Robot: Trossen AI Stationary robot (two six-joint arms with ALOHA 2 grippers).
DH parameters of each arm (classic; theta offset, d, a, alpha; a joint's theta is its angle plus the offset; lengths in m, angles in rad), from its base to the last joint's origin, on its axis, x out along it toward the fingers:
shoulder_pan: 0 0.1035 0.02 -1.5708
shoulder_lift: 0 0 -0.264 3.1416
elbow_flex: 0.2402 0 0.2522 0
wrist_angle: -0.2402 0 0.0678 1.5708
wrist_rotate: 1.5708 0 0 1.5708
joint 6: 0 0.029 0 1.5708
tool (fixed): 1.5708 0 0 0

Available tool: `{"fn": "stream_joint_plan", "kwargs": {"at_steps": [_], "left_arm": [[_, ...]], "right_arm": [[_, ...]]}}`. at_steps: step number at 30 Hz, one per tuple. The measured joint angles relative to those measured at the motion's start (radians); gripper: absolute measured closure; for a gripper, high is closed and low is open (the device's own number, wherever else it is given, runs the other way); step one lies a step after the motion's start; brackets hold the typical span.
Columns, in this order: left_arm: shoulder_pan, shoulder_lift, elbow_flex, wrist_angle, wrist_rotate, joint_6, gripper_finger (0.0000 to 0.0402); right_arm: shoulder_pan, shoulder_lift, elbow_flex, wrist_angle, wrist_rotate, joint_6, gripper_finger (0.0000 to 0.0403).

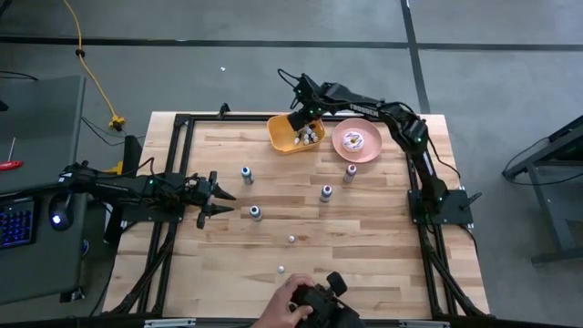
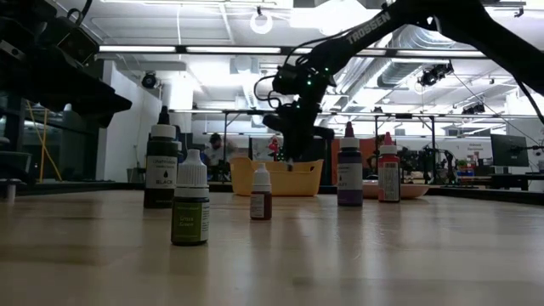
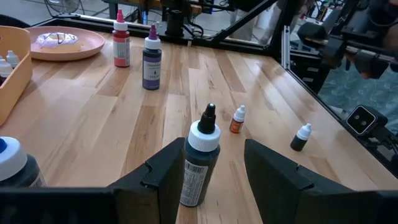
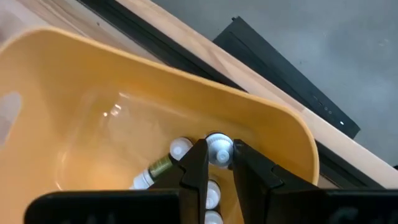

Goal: Pick & Place food coloring
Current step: Put the small black food coloring bottle into the yellow bin

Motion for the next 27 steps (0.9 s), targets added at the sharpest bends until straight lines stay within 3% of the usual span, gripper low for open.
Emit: {"fn": "stream_joint_plan", "kwargs": {"at_steps": [27], "left_arm": [[0.0,0.0,0.0,0.0,0.0,0.0,0.0238]], "right_arm": [[-0.006,0.035,-0.002,-0.011,-0.003,-0.022,0.0348]]}}
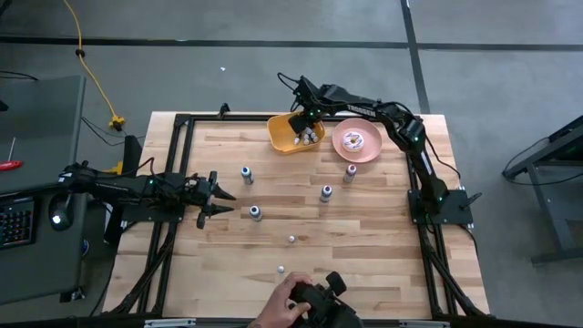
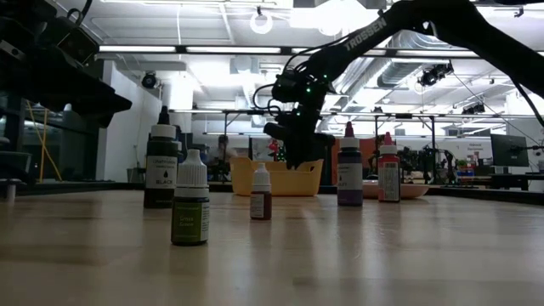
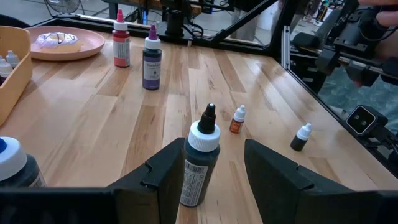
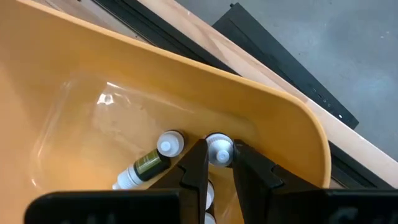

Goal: Pick & Place food coloring
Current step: Put the small black food coloring bottle into the yellow bin

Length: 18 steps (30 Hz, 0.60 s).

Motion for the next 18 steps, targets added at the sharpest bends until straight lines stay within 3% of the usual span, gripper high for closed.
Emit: {"fn": "stream_joint_plan", "kwargs": {"at_steps": [18], "left_arm": [[0.0,0.0,0.0,0.0,0.0,0.0,0.0238]], "right_arm": [[0.001,0.031,0.0,0.021,-0.032,0.002,0.0348]]}}
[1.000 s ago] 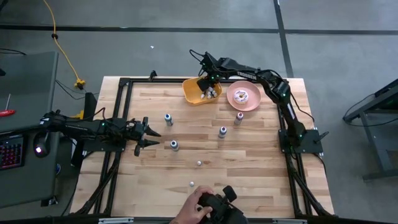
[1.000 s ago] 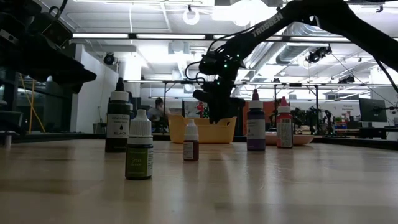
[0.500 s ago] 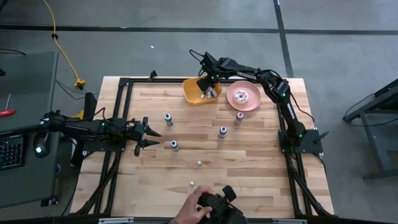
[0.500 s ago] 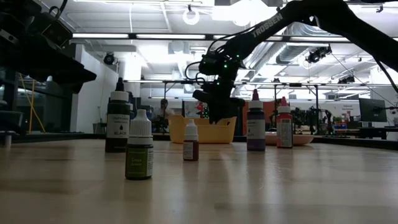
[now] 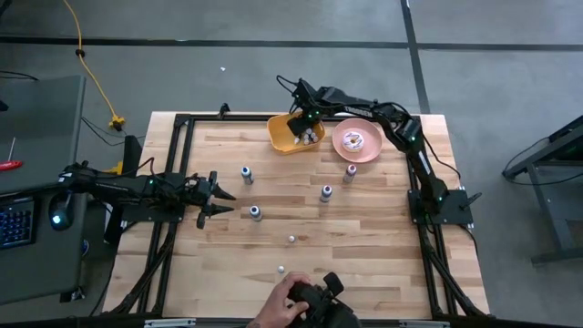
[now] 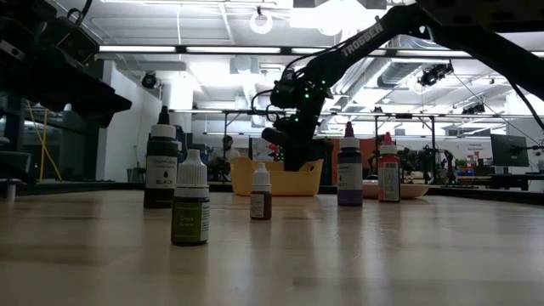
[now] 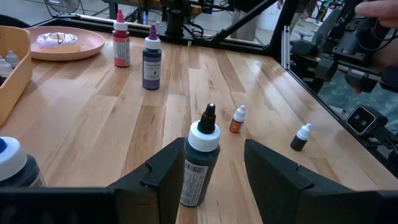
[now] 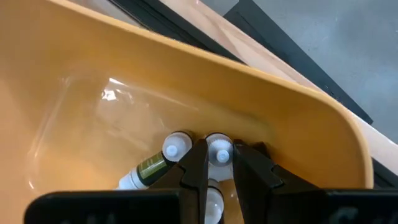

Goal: Pick & Place food coloring
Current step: Put the small black food coloring bottle into the yellow bin, then put the small green food coloring bottle into the yellow bin

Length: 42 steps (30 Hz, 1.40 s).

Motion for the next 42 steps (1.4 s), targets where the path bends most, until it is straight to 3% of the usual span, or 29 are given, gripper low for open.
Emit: {"fn": "stream_joint_plan", "kwargs": {"at_steps": [28,35,42], "left_arm": [[0.0,0.0,0.0,0.0,0.0,0.0,0.0238],[0.0,0.0,0.0,0.0,0.0,0.0,0.0238],[0.0,0.0,0.0,0.0,0.0,0.0,0.0238]], "right_arm": [[-0.008,0.0,0.001,-0.022,0.008,-0.047,0.0305],[-0.008,-0.002,0.08,-0.083,0.006,-0.083,0.0304],[-0.002,-0.002,0.244,-0.247,0.013,-0.172,0.0304]]}}
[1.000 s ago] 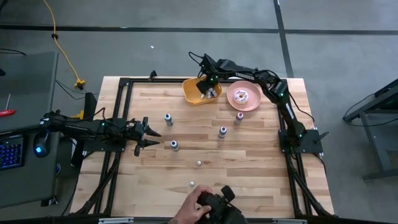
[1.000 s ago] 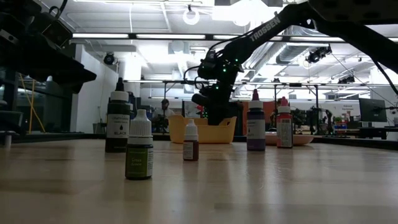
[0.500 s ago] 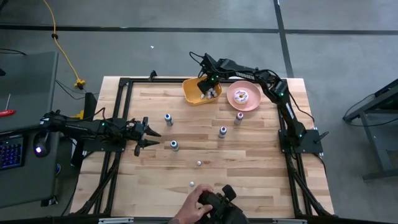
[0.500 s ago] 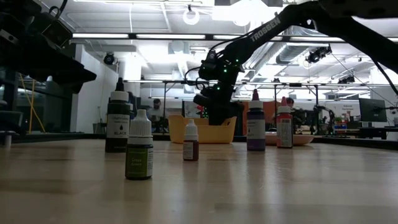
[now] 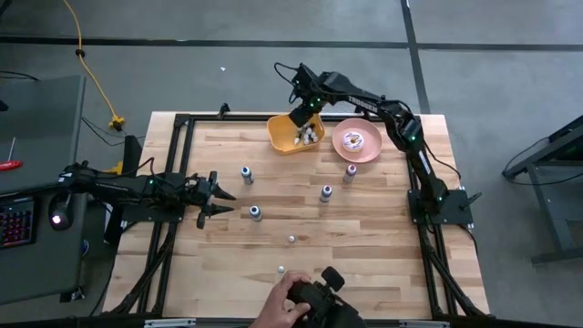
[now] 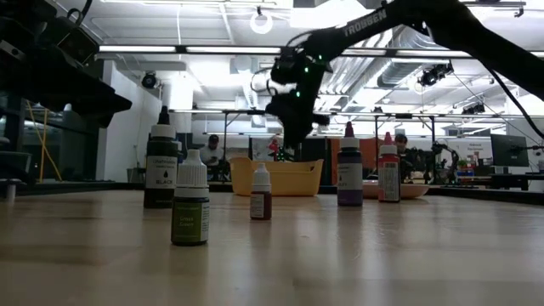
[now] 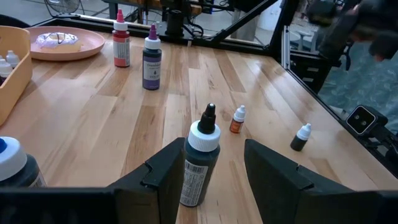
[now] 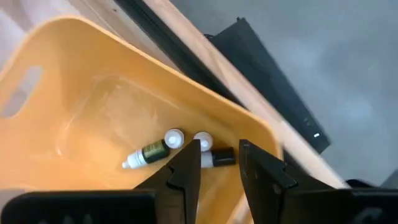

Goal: Pick & Place food coloring
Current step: Put the small green food coloring bottle into the yellow bin

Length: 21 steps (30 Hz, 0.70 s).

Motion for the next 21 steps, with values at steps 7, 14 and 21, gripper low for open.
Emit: {"fn": "stream_joint_plan", "kwargs": {"at_steps": [7,14,21], "left_arm": [[0.0,0.0,0.0,0.0,0.0,0.0,0.0238],[0.0,0.0,0.0,0.0,0.0,0.0,0.0238],[0.0,0.0,0.0,0.0,0.0,0.0,0.0238]], "right_arm": [[0.04,-0.001,0.21,-0.212,-0.028,-0.154,0.0304],[0.114,-0.119,0.129,-0.277,-0.166,-0.284,0.0304],[0.188,-0.205,0.11,-0.272,-0.168,-0.295,0.0304]]}}
